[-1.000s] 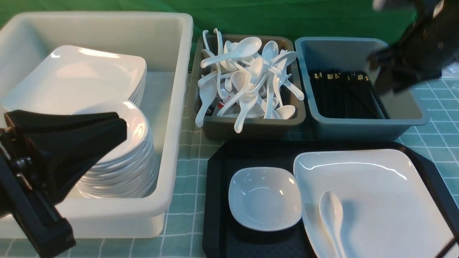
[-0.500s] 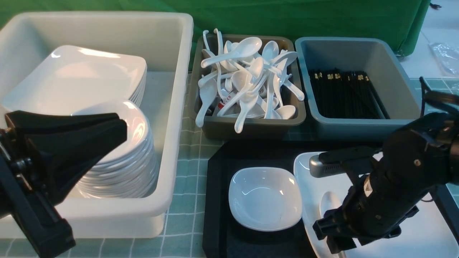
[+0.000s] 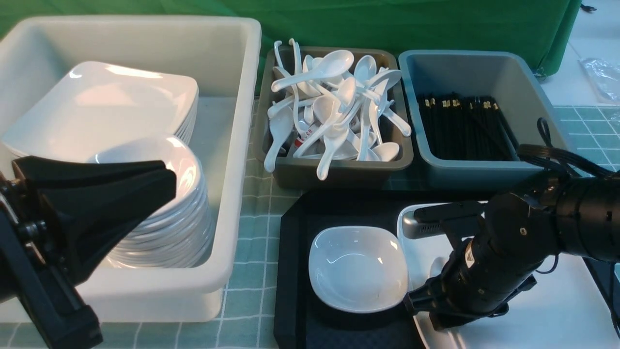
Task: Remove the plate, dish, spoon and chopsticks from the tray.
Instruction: Use the right arm to grab a soup spoon from the plate, then use the right arm to put the soup spoon into the small storage box in the middle
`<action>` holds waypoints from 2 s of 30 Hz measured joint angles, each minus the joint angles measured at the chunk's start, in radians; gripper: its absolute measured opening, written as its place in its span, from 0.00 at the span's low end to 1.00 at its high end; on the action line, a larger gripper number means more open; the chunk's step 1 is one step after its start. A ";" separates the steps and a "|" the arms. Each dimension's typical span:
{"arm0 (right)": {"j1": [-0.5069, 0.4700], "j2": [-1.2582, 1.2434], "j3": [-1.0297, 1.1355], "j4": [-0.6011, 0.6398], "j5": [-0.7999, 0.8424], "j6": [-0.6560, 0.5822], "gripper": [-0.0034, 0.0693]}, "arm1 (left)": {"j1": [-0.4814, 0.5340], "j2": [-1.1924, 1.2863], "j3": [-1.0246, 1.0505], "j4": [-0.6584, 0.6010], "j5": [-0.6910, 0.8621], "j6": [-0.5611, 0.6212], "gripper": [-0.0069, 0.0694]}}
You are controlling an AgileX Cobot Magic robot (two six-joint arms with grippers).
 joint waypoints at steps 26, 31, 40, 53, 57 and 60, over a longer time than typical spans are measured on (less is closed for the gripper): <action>-0.079 -0.047 -0.499 0.008 -0.197 -0.189 0.39 | 0.000 0.000 0.000 -0.001 -0.129 0.000 0.11; -0.127 0.143 -0.688 0.030 -0.314 -0.179 0.39 | 0.000 0.000 0.000 0.011 -0.138 0.000 0.11; -0.154 0.427 -0.920 0.034 -0.328 -0.153 0.39 | 0.000 0.000 0.000 0.040 -0.140 0.001 0.11; -0.147 0.465 -0.935 0.034 -0.320 -0.135 0.58 | 0.000 0.000 0.000 0.044 -0.138 0.001 0.11; -0.147 0.460 -0.935 0.034 -0.295 -0.137 0.60 | 0.000 0.000 0.000 0.053 -0.132 0.002 0.11; -0.147 0.420 -0.935 0.034 -0.253 -0.161 0.60 | 0.000 0.000 0.000 0.059 -0.131 0.002 0.11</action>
